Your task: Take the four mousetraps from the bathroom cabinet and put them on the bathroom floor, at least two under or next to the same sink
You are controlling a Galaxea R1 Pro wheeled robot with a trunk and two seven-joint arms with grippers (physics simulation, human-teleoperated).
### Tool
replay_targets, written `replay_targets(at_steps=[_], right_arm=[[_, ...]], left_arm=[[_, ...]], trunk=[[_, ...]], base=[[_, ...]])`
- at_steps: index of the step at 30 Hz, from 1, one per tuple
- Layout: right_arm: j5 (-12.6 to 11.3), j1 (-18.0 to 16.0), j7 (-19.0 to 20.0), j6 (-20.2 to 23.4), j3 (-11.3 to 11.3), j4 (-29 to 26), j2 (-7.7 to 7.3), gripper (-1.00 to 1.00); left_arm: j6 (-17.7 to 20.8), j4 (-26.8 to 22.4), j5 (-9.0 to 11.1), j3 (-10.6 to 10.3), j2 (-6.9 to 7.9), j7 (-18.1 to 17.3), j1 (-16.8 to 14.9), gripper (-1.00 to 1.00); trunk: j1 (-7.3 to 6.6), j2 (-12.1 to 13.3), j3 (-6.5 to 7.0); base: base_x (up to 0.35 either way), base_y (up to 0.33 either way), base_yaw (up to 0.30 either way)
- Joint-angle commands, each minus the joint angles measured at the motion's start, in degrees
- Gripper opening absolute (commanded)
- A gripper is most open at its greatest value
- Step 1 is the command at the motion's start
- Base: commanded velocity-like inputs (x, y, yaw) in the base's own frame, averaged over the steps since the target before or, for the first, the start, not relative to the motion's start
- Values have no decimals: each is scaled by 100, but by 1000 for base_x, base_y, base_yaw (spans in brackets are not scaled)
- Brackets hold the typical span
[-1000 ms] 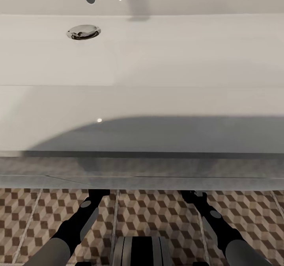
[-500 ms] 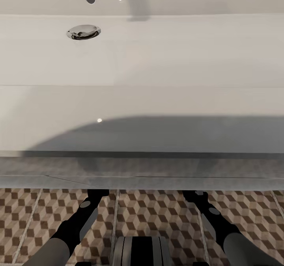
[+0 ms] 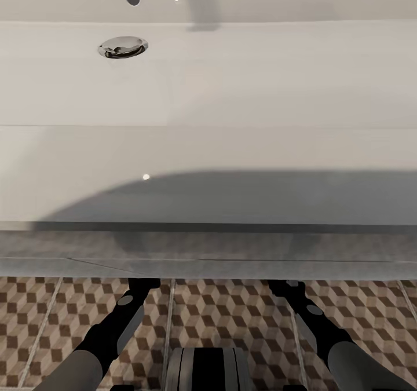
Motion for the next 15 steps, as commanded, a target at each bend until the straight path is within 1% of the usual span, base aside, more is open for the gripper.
replay_targets(at_steps=[1, 15], right_arm=[[-52, -2, 52, -17, -15, 6, 0, -100], [-76, -13, 53, -3, -15, 6, 0, -100]], left_arm=[[-7, -3, 60, -47, 12, 52, -3, -100], [16, 4, 60, -40, 10, 60, -47, -100]], trunk=[[-1, -1, -3], [-1, -1, -3]], base=[[0, 0, 0], [0, 0, 0]])
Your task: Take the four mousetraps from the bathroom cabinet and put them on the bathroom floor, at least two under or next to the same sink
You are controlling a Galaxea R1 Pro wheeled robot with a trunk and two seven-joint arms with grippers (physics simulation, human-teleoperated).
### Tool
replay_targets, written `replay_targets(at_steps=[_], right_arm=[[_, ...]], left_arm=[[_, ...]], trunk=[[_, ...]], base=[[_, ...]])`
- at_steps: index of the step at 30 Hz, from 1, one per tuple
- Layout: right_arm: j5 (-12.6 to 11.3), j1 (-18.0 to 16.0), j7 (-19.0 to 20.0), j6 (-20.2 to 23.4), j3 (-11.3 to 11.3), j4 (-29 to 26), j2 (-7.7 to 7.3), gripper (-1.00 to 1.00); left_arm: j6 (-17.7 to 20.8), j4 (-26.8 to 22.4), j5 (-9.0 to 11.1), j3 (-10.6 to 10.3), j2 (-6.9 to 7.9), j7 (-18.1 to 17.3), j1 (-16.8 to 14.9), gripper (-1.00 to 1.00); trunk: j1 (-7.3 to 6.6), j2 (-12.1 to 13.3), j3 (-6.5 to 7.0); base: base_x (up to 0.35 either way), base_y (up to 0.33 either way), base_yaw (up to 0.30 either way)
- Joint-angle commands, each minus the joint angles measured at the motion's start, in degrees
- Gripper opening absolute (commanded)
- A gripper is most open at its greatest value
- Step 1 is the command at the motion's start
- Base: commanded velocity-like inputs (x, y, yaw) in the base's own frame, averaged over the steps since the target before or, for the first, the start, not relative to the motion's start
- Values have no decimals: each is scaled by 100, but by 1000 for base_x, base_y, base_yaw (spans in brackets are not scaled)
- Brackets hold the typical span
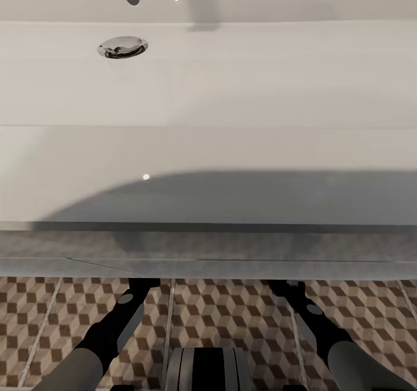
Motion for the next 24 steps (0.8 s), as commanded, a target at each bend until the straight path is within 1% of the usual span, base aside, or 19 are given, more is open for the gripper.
replay_targets(at_steps=[1, 7, 20, 24], right_arm=[[-56, -8, 51, -14, -15, 6, 0, -100], [-66, -127, -23, 4, -15, 28, 0, -100], [-67, -142, -44, -14, -15, 33, 0, -100], [-67, -142, -44, -20, -15, 33, 0, -100]], left_arm=[[-10, -3, 59, -48, 11, 55, -5, -100], [-10, 25, 59, -48, 9, 59, -12, -100], [-1, 50, 59, -48, 14, 63, -44, -100], [-1, 175, 63, -48, 16, 63, -72, -100]], trunk=[[-1, -1, -3], [-1, -1, -3], [-1, -1, -3], [-1, -1, -3]], base=[[0, 0, 0], [0, 0, 0], [0, 0, 0], [0, 0, 0]])
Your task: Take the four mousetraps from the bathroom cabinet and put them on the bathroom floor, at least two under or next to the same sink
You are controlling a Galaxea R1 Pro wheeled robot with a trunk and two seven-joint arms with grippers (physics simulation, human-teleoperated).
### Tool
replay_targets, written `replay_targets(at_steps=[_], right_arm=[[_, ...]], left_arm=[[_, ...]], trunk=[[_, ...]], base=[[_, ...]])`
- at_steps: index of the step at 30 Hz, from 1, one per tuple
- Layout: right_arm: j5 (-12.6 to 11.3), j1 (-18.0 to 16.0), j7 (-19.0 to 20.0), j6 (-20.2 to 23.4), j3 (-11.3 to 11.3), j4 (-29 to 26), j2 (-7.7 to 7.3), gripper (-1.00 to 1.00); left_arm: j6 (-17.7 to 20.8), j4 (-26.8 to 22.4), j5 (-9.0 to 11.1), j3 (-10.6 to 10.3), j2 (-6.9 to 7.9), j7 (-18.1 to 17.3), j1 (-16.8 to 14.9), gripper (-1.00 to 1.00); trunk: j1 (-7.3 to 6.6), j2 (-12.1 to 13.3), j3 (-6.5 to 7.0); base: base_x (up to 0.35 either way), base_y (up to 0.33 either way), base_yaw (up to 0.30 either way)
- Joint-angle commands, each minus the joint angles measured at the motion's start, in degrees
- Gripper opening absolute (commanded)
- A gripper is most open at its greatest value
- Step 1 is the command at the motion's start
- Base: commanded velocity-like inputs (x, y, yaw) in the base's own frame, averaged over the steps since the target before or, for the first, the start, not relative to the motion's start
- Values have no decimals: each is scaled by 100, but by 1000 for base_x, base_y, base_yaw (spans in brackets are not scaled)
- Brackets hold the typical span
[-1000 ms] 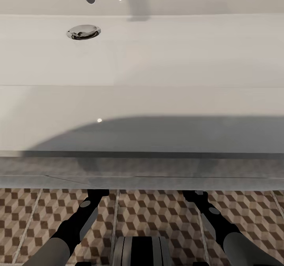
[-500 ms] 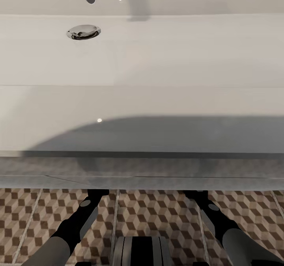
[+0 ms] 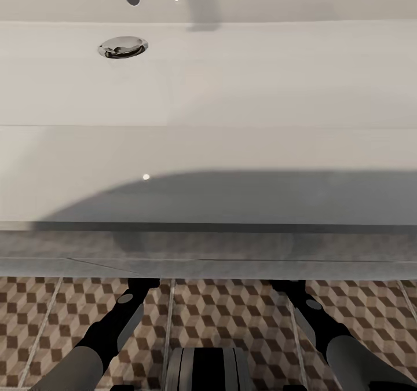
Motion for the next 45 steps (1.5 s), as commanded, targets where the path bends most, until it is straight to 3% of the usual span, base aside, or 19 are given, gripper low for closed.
replay_targets(at_steps=[1, 18, 29, 34, 45], right_arm=[[-55, -3, 52, -18, -15, 6, 0, -100], [-42, -3, 52, -30, -15, 6, 0, -100], [-31, -3, 52, -36, -7, 6, 0, -100], [-33, -3, 52, -50, -4, 130, -1, -100], [-29, -3, 60, -576, 2, 541, 0, -100]], left_arm=[[-9, 49, 57, -48, 9, 51, -33, -100], [-69, 763, 61, -23, 81, 58, -216, -100], [-95, 914, 58, -7, 114, 52, -217, -100], [-388, 1082, 62, -12, 100, 51, -217, -100], [-443, 1070, 64, -13, 83, 51, -217, -100]], trunk=[[-1, -1, -3], [-1, -1, -3], [-1, -1, -3], [-1, -1, -3], [-1, -1, -3]], base=[[0, 0, 0], [0, 0, 0], [0, 0, 0], [0, 0, 0], [0, 0, 0]])
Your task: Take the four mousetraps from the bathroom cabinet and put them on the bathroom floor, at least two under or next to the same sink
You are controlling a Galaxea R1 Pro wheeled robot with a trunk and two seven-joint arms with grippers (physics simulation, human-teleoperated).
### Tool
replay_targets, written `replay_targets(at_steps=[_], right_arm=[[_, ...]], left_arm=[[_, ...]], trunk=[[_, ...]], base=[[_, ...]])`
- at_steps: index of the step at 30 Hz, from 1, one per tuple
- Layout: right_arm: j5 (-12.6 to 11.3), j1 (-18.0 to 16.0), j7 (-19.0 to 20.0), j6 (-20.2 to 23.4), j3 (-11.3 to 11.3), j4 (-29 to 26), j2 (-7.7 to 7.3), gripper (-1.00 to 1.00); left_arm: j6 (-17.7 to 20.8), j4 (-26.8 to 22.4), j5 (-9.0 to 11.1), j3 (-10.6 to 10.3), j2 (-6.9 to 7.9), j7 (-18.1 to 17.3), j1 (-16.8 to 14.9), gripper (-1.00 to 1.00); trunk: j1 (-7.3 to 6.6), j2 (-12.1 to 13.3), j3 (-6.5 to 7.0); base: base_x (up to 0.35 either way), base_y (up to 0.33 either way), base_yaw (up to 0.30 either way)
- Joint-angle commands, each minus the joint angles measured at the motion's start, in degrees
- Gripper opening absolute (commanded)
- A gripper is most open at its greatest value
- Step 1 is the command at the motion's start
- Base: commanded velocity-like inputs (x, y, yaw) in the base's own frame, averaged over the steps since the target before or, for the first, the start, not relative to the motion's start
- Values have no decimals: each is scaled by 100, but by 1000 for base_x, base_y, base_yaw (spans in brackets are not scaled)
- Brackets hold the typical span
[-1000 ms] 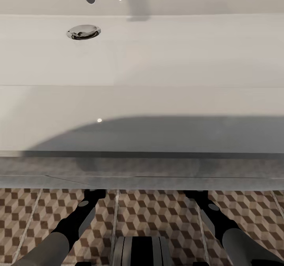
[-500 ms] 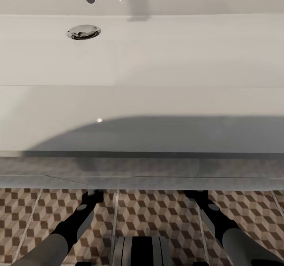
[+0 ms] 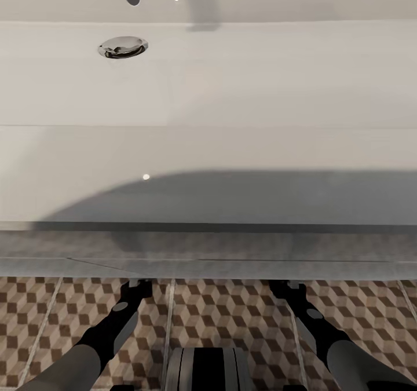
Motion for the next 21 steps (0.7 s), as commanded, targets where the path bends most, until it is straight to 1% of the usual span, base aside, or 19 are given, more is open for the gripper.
replay_targets(at_steps=[1, 21], right_arm=[[-52, -3, 54, -23, -14, 10, 0, -100], [-43, -3, 55, -41, -14, 25, -3, -100]], left_arm=[[-19, -5, 49, -49, 4, 40, -3, -100], [-1, -56, 65, -49, -27, 40, -53, -100]], trunk=[[-1, -1, -3], [-1, -1, -3]], base=[[0, 0, 0], [0, 0, 0]])
